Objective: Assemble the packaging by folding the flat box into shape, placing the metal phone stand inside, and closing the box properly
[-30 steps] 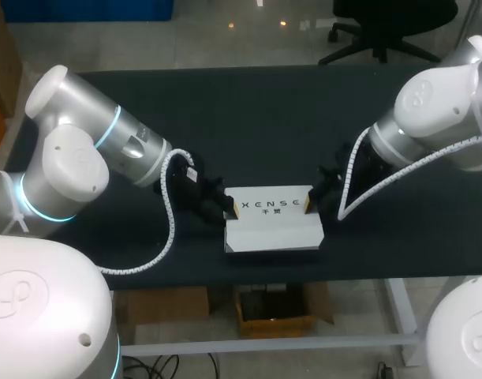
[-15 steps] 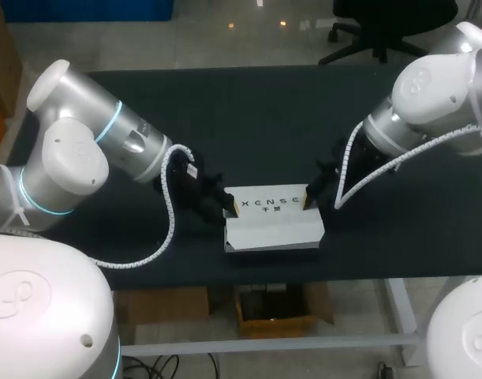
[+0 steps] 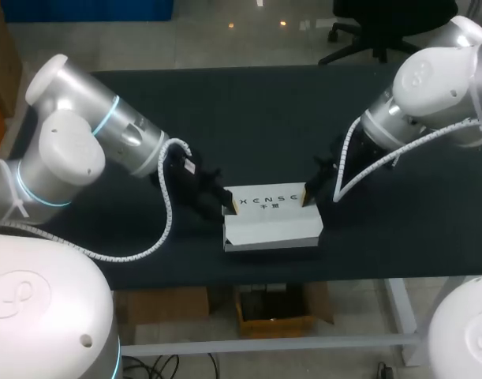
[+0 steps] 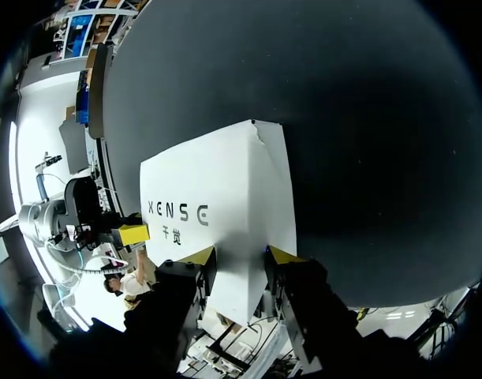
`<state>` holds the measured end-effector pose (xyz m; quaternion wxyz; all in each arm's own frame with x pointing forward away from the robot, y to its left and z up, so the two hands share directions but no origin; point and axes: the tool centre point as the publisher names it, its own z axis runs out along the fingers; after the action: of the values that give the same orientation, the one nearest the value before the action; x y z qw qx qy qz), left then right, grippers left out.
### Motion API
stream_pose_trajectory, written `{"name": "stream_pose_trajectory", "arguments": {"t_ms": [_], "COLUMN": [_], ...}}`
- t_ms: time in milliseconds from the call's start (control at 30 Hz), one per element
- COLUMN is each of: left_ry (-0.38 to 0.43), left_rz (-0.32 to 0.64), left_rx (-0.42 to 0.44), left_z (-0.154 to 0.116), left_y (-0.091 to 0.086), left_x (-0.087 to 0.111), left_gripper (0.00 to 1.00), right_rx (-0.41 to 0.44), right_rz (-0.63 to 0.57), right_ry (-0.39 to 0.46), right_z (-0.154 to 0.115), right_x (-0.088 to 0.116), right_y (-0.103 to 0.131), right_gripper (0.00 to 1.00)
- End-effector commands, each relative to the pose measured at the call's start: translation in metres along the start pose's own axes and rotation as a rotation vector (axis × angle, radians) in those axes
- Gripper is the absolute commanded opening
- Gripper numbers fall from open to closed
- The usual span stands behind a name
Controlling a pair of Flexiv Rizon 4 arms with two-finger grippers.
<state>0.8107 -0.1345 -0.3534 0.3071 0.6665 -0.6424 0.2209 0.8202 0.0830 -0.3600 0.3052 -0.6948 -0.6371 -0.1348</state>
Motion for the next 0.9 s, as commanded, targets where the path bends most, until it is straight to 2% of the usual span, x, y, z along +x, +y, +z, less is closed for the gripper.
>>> {"name": "stream_pose_trajectory", "arguments": {"t_ms": [33,500,900], "left_ry": [-0.001,-0.001,0.004], "left_rz": [-0.004,-0.052,-0.075], "left_rx": [-0.023,-0.083,-0.099], "left_z": [0.0027,-0.0012,-0.0012], "left_y": [-0.0054,-0.0122,-0.0121], "left_x": [0.0056,0.0112,0.0119], "left_gripper": [0.42,0.42,0.43], "right_rx": [0.011,0.024,0.045], "right_rz": [0.002,0.009,0.010], "right_ry": [0.000,0.003,0.021], "right_z": [0.0034,0.0003,-0.0011], "right_x": [0.0055,0.0074,0.0072], "right_y": [0.0031,0.0076,0.0116], "right_gripper": [0.38,0.38,0.38]}}
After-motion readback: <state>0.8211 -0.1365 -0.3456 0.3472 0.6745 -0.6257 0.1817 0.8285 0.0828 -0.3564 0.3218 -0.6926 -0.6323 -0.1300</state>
